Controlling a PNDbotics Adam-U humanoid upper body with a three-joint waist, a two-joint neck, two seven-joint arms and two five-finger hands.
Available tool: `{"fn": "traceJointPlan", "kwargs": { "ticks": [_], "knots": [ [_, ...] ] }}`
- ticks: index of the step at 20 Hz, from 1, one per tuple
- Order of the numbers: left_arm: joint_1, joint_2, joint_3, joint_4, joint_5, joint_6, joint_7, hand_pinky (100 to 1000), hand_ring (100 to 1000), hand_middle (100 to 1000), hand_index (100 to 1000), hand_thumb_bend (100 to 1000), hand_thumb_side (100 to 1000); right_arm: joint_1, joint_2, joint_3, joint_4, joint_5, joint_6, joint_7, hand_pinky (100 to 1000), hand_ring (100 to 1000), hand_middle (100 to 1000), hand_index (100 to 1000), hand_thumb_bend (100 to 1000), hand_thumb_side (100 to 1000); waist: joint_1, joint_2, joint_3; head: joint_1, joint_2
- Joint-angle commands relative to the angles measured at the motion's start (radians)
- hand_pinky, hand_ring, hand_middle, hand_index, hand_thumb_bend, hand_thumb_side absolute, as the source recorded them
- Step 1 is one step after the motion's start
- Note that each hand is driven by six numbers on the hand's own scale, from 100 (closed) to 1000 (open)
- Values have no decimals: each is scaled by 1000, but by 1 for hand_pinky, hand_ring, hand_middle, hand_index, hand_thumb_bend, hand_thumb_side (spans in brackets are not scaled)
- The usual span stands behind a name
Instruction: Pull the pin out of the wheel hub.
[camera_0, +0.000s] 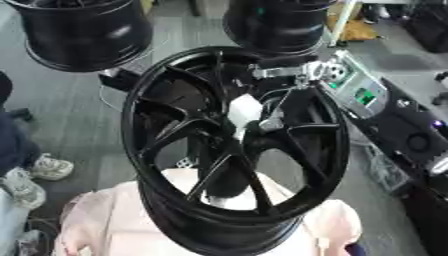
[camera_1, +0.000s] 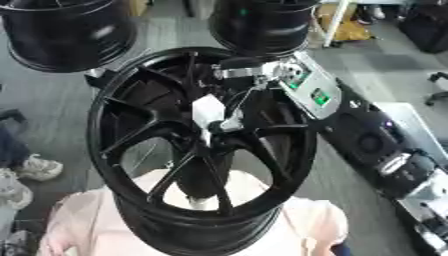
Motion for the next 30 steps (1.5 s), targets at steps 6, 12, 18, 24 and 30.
{"fn": "traceJointPlan", "kwargs": {
  "ticks": [6,12,18,24,30],
  "knots": [
    [-9,18,1,-16,-2,-1,-4,701,622,604,643,243,714,-14,-31,-36,-1,-16,-107,80,704,575,425,465,222,187,4,-8,-3,3,-2],
    [-9,18,1,-16,-1,-1,-4,701,622,604,643,242,715,-20,-36,-42,-24,-28,-100,51,692,548,379,428,205,176,4,-8,-4,4,-2],
    [-6,19,1,-15,-2,0,-5,701,622,604,643,241,716,-56,-51,-58,-62,-42,-90,38,697,549,377,427,205,184,3,-12,-9,3,-2],
    [-3,22,2,-14,-2,0,-6,701,622,604,643,240,717,-112,-77,-110,-125,-72,-76,-1,707,551,381,431,208,196,2,-15,-15,6,-2],
    [-1,25,6,-15,-4,1,-2,702,623,604,643,239,717,-78,-196,-242,-192,-47,-47,-119,717,556,392,442,218,201,-3,-16,-27,11,-2]
  ]
}}
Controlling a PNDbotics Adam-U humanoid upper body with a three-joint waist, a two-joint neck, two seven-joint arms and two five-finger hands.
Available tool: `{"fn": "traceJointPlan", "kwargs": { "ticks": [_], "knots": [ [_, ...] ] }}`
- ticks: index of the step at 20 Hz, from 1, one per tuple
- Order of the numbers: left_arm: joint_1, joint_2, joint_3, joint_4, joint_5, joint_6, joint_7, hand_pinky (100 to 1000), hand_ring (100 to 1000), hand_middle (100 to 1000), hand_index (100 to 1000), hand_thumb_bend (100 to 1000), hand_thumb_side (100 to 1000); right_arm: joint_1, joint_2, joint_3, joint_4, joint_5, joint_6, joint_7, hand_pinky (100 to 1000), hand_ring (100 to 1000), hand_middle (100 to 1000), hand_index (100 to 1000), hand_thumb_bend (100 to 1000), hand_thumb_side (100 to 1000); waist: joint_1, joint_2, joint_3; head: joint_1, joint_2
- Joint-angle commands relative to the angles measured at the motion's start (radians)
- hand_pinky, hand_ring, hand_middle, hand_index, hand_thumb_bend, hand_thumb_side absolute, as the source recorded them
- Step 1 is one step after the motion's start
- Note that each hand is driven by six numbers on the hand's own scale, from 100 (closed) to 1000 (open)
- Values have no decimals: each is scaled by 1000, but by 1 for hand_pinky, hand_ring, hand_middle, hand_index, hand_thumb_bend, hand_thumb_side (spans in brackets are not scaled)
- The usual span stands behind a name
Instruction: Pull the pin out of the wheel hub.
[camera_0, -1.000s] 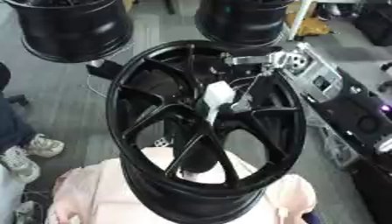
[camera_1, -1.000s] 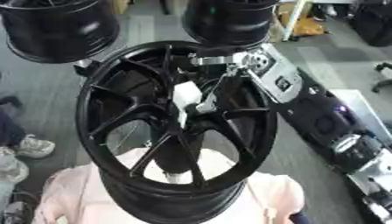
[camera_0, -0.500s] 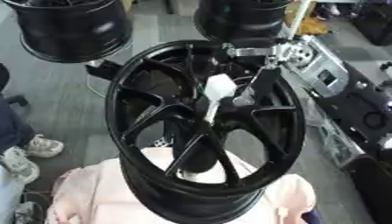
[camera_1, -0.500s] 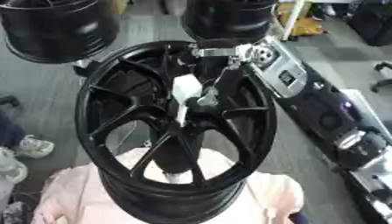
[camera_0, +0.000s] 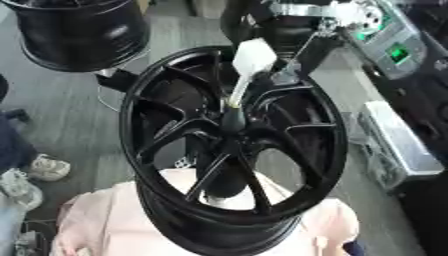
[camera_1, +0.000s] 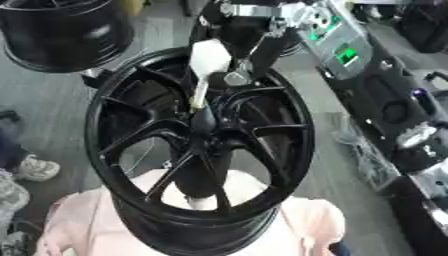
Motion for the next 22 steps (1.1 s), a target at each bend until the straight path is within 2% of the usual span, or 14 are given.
{"fn": "traceJointPlan", "kwargs": {
  "ticks": [1,4,7,9,13,14,15,16,17,18,22],
  "knots": [
    [-4,25,7,-15,-4,0,1,702,623,604,643,239,717,42,-114,-118,-38,38,8,-85,717,556,392,442,218,201,3,-15,-6,1,-2],
    [-5,27,12,-17,-4,0,6,702,623,604,643,238,717,182,-171,-253,-26,90,47,-232,691,525,380,434,236,190,4,-12,-13,7,-2],
    [-7,27,15,-18,-4,1,11,702,623,604,643,238,717,338,-176,-386,8,124,88,-386,679,513,377,432,240,179,4,-11,-19,10,-2],
    [-8,26,17,-18,-3,1,12,702,623,604,643,238,718,452,-141,-477,38,140,117,-487,660,497,375,432,253,168,6,-8,-25,11,-2],
    [-9,26,23,-19,-3,1,18,702,623,604,643,238,718,648,-33,-619,129,188,187,-659,646,492,406,462,270,151,10,-3,-36,20,-2],
    [-9,26,24,-19,-3,1,20,702,623,604,643,237,718,685,-4,-643,158,203,206,-701,655,524,511,578,311,180,11,-2,-38,23,-3],
    [-9,25,25,-18,-3,1,21,702,623,604,643,237,718,726,31,-667,196,211,229,-742,669,556,579,657,336,203,12,-1,-41,26,-3],
    [-9,25,25,-18,-3,2,21,702,623,605,643,236,718,750,53,-679,222,218,242,-774,712,640,737,808,411,291,13,-1,-42,27,-3],
    [-10,24,25,-18,-2,1,21,702,623,604,643,236,718,774,81,-689,251,220,256,-802,716,650,754,824,419,308,15,-2,-45,28,-2],
    [-10,24,25,-18,-2,1,22,702,623,605,643,236,718,787,100,-694,271,220,263,-827,736,687,808,865,433,344,16,-3,-46,27,-2],
    [-8,19,24,-18,-1,1,20,702,624,605,644,236,719,804,157,-696,296,191,267,-931,739,684,823,868,433,386,19,-8,-49,22,-2]
  ]
}}
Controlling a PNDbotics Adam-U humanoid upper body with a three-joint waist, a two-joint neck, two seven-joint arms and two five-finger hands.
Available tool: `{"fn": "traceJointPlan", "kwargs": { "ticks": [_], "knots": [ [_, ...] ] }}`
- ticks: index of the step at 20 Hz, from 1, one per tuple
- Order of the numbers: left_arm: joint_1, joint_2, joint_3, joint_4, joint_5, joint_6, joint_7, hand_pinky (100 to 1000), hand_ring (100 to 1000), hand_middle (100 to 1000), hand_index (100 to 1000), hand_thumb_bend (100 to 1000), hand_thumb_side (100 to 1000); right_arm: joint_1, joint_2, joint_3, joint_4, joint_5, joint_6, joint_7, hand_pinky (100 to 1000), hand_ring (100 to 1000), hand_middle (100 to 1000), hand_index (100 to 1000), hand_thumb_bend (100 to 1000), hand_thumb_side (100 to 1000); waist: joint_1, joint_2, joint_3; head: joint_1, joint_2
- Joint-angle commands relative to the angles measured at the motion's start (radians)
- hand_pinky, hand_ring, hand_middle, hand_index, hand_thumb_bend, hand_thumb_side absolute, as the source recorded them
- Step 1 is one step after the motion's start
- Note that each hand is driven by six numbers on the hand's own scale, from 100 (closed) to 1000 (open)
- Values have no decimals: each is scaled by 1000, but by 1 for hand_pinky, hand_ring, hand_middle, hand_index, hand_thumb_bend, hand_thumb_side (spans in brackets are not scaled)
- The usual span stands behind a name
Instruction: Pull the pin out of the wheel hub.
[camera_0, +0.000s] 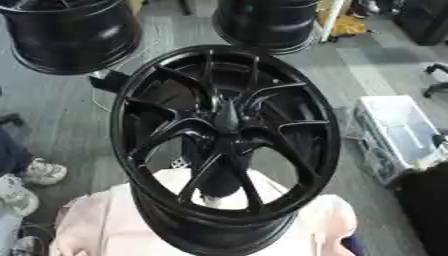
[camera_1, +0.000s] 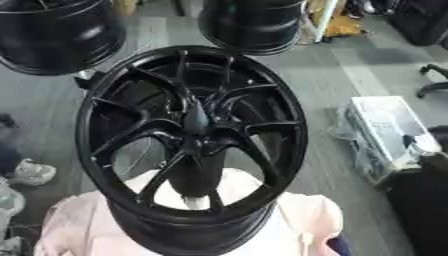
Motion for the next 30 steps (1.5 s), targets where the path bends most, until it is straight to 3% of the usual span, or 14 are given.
{"fn": "traceJointPlan", "kwargs": {
  "ticks": [1,13,22,30],
  "knots": [
    [-7,14,6,-17,-1,-1,2,702,624,605,643,236,719,-9,6,-7,-4,-18,-1,-72,738,683,821,866,430,383,3,-13,-1,-4,-2],
    [-5,9,6,-20,1,1,1,703,625,606,643,235,720,-36,61,36,-156,-27,-9,-64,689,621,759,833,395,358,3,-13,4,-3,-2],
    [-8,5,2,-25,4,-1,1,703,628,607,642,233,720,-59,146,116,-325,-122,-35,3,666,587,711,817,374,359,7,-8,4,-5,-2],
    [-10,3,-1,-29,8,-5,3,703,629,608,641,231,718,-54,217,190,-390,-206,-33,70,658,575,695,809,362,357,14,-4,5,-11,-3]
  ]
}}
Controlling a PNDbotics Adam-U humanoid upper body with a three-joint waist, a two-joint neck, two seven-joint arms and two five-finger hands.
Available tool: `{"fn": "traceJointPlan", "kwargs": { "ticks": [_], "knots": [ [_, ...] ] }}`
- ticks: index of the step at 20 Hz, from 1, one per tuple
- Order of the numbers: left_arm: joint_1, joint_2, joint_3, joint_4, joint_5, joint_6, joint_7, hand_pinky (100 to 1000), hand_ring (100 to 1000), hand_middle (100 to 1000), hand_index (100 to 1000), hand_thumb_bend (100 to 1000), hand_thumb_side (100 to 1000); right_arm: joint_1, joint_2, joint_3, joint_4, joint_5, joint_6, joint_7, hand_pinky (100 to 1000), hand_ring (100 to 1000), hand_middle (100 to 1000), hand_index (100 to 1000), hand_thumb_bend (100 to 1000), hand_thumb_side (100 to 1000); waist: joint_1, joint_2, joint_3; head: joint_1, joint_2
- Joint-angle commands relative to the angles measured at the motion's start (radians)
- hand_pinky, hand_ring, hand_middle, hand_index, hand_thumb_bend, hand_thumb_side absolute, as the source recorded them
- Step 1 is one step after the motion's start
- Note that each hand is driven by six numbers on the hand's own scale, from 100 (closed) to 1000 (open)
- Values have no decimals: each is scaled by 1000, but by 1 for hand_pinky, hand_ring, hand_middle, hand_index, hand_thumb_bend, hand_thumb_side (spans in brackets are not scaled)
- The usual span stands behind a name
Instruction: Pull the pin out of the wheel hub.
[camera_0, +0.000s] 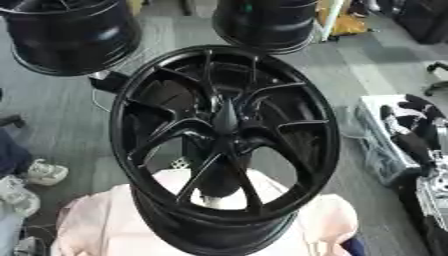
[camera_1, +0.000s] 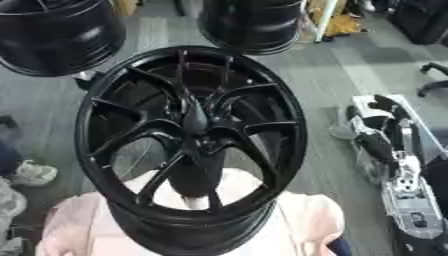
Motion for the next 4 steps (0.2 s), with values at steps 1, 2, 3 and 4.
{"fn": "traceJointPlan", "kwargs": {
  "ticks": [1,2,3,4],
  "knots": [
    [-10,8,-1,-23,6,-4,2,703,629,608,641,231,719,1,5,23,-35,-36,0,22,657,574,694,808,360,357,5,-5,1,-5,-3],
    [-10,7,-1,-23,6,-4,2,703,629,608,641,231,719,4,9,28,-36,-44,1,27,657,574,694,808,360,357,6,-5,1,-6,-4],
    [-10,7,-1,-22,6,-4,2,703,629,608,641,230,719,7,13,30,-35,-50,2,30,656,573,691,807,358,357,7,-5,1,-7,-4],
    [-10,7,-2,-22,6,-5,2,703,629,608,641,230,719,10,17,31,-35,-56,3,32,656,572,690,807,357,356,7,-4,1,-7,-5]
  ]
}}
